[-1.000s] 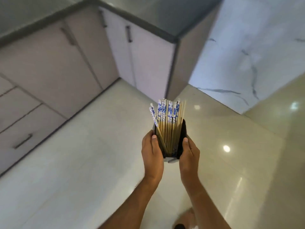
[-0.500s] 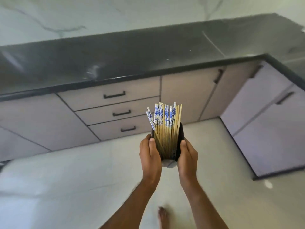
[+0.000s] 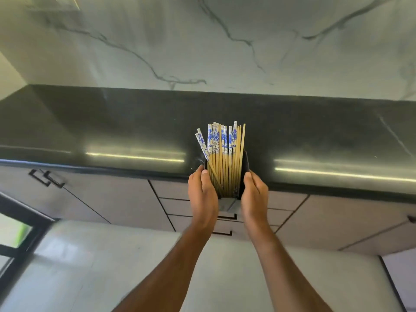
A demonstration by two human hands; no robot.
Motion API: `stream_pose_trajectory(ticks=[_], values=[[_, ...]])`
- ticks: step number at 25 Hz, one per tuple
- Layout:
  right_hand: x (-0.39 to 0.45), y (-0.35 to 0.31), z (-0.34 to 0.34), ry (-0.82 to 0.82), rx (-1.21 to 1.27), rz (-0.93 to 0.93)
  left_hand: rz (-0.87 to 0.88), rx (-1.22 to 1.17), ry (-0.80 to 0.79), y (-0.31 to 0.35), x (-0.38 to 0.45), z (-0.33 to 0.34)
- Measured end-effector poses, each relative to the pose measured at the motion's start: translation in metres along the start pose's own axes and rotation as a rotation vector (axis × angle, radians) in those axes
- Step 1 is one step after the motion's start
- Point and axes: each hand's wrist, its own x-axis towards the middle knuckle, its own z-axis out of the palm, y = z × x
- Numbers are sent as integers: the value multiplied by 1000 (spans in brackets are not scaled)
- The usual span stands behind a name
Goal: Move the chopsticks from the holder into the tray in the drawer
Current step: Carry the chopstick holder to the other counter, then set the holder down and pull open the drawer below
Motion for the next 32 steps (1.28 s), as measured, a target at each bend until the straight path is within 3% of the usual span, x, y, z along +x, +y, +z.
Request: stream_pose_trajectory(ticks=[6, 11, 19, 24, 28, 32], values=[[99, -9, 65, 21, -76, 42, -20, 43, 17, 14, 123, 18], [163, -5, 98, 115, -109, 79, -54, 65, -75, 5, 202, 35], [215, -8, 124, 196, -182, 82, -70, 88, -120, 6, 261, 50], [220, -9, 123, 162, -185, 46, -86, 96, -155, 9, 269, 49], [204, -9, 103, 170, -174, -146, 66, 237, -173, 4, 253, 36], [160, 20, 68, 222, -446, -193, 360, 494, -165, -16, 214, 14]])
